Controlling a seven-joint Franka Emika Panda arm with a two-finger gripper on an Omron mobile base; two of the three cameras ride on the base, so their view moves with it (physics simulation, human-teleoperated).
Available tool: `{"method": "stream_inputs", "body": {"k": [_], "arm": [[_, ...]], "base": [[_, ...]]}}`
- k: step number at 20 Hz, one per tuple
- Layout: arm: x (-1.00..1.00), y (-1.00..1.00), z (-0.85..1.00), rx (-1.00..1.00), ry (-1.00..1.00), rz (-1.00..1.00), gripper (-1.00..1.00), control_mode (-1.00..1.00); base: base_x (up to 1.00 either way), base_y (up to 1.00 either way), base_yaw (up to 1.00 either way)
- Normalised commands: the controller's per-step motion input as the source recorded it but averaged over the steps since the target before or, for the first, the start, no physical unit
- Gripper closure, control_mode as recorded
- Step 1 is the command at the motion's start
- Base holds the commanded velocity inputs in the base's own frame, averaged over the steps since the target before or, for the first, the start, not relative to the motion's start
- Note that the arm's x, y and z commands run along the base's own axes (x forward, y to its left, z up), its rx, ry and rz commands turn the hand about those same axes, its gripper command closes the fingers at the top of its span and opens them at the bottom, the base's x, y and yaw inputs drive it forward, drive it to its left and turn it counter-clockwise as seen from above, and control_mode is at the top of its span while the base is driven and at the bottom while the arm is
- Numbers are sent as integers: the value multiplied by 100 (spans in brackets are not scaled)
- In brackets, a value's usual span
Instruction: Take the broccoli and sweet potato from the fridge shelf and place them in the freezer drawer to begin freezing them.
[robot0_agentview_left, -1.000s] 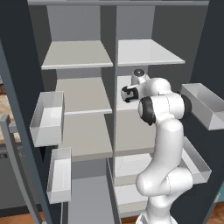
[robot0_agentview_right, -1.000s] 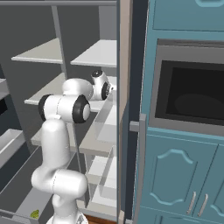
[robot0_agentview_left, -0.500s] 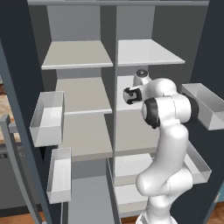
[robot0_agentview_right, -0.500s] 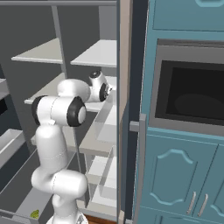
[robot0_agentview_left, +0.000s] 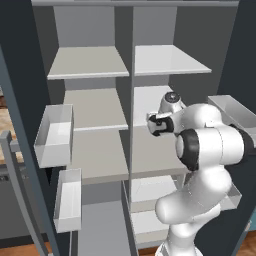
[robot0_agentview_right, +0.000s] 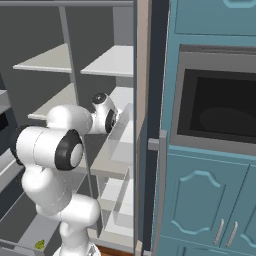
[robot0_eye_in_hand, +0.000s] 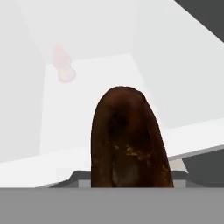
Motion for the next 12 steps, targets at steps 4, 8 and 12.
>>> {"method": "stream_inputs", "body": {"k": [4,8,12], "arm": [[-99,9,19,4,1,0,100,-100],[-100,19,2,9,9,0,100,-100],[-91,23,0,11,11,0,100,-100]], "base": [[0,0,0],[0,0,0],[0,0,0]]}}
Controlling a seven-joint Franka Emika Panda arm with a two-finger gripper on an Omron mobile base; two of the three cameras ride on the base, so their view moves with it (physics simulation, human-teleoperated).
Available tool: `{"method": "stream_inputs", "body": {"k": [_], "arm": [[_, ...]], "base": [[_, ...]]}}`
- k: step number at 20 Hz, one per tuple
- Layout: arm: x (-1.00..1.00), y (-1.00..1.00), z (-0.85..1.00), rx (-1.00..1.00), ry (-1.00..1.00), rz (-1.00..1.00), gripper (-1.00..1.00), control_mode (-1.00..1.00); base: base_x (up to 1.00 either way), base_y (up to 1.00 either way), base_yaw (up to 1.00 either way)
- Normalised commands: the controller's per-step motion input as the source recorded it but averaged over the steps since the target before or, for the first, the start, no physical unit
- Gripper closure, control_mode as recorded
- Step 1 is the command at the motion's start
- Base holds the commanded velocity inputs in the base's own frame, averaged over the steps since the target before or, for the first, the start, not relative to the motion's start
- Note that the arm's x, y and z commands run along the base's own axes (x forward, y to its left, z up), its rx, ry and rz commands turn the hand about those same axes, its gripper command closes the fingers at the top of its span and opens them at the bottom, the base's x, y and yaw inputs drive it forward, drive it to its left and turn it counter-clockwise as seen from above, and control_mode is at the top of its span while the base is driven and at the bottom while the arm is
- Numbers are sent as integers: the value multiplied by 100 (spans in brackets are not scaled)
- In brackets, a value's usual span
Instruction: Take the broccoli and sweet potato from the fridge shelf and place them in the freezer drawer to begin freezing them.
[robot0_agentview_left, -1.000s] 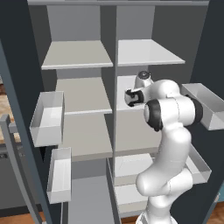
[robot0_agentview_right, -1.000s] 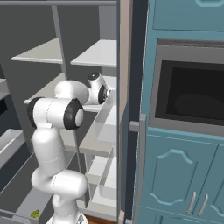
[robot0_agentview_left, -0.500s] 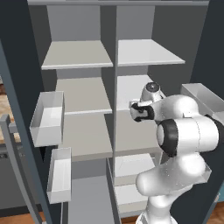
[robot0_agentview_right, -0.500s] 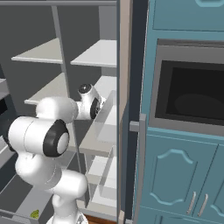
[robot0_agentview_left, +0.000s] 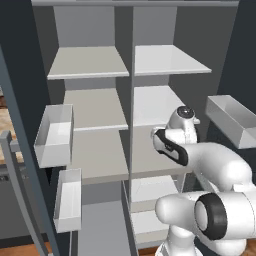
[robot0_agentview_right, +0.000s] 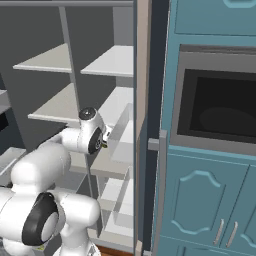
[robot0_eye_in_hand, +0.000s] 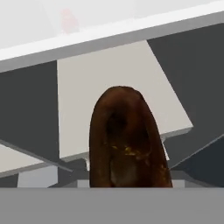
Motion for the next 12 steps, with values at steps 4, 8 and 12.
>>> {"method": "stream_inputs", "body": {"k": [4,8,12], "arm": [[-53,25,0,7,14,0,100,-100],[-36,29,0,6,17,1,100,-100],[0,0,0,0,0,0,100,100]], "base": [[0,0,0],[0,0,0],[-72,28,2]]}}
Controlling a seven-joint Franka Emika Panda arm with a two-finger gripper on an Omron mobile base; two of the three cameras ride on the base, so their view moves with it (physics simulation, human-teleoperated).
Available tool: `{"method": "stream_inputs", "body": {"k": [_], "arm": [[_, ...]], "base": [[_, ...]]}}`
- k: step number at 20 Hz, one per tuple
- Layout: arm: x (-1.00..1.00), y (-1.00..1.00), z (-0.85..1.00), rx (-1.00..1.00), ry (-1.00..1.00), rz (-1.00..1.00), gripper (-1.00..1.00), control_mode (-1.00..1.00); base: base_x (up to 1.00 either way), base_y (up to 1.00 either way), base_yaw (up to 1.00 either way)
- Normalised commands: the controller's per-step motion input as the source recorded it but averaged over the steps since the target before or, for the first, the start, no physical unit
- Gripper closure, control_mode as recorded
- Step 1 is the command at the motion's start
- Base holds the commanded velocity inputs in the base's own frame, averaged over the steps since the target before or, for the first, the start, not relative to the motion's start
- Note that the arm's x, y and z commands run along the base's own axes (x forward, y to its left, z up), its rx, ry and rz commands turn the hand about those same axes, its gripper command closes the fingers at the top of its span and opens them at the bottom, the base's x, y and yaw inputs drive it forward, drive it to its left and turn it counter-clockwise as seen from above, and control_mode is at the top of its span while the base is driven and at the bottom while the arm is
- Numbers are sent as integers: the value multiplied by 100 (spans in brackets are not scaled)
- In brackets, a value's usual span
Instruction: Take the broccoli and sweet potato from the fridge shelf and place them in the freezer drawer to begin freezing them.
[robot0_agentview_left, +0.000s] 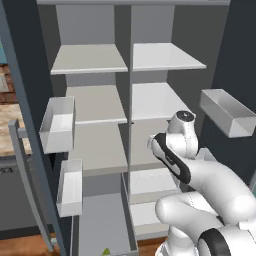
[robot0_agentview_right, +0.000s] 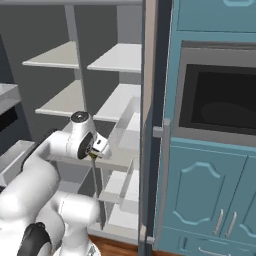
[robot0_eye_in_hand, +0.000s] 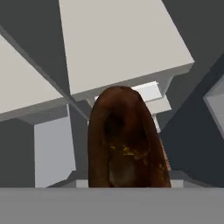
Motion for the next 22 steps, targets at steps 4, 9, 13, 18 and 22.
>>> {"method": "stream_inputs", "body": {"k": [4,9,13,18,22], "arm": [[0,0,0,0,0,0,100,100],[0,0,0,0,0,0,100,100],[0,0,0,0,0,0,100,100],[0,0,0,0,0,0,100,100],[6,4,-51,0,10,24,100,-100]], "base": [[-78,31,2],[-48,35,4],[-8,44,8],[-11,36,10],[0,0,0]]}}
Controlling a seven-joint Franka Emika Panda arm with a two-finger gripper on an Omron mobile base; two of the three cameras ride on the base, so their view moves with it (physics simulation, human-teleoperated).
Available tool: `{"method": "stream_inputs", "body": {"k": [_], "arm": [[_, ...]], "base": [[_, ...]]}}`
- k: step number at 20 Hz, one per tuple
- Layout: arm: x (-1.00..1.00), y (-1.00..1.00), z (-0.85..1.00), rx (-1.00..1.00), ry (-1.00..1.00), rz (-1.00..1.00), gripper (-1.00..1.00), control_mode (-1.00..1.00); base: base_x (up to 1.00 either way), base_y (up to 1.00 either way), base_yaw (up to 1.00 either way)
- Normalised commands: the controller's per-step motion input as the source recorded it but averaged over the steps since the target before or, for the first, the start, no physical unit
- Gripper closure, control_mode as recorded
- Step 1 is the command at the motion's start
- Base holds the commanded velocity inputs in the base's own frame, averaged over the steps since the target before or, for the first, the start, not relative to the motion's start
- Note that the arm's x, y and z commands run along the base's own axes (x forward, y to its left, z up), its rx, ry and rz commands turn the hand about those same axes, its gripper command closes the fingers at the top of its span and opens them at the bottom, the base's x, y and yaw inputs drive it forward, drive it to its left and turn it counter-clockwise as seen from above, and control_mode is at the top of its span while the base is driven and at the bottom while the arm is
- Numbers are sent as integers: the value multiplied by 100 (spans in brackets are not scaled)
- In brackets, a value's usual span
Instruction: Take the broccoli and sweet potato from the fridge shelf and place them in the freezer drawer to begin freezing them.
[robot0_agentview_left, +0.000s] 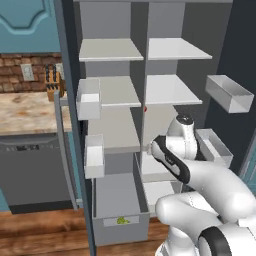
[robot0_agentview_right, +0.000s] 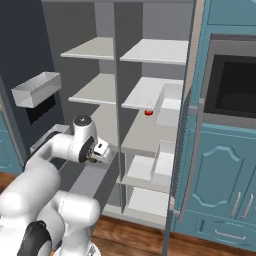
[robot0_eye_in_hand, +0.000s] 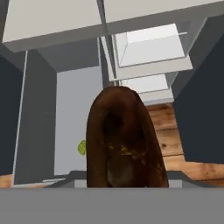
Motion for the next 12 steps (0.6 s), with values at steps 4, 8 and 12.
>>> {"method": "stream_inputs", "body": {"k": [4,8,12], "arm": [[67,12,-74,0,10,38,100,-100],[64,46,-76,-1,14,33,100,-100],[31,39,-62,0,11,31,100,-100]], "base": [[0,0,0],[0,0,0],[0,0,0]]}}
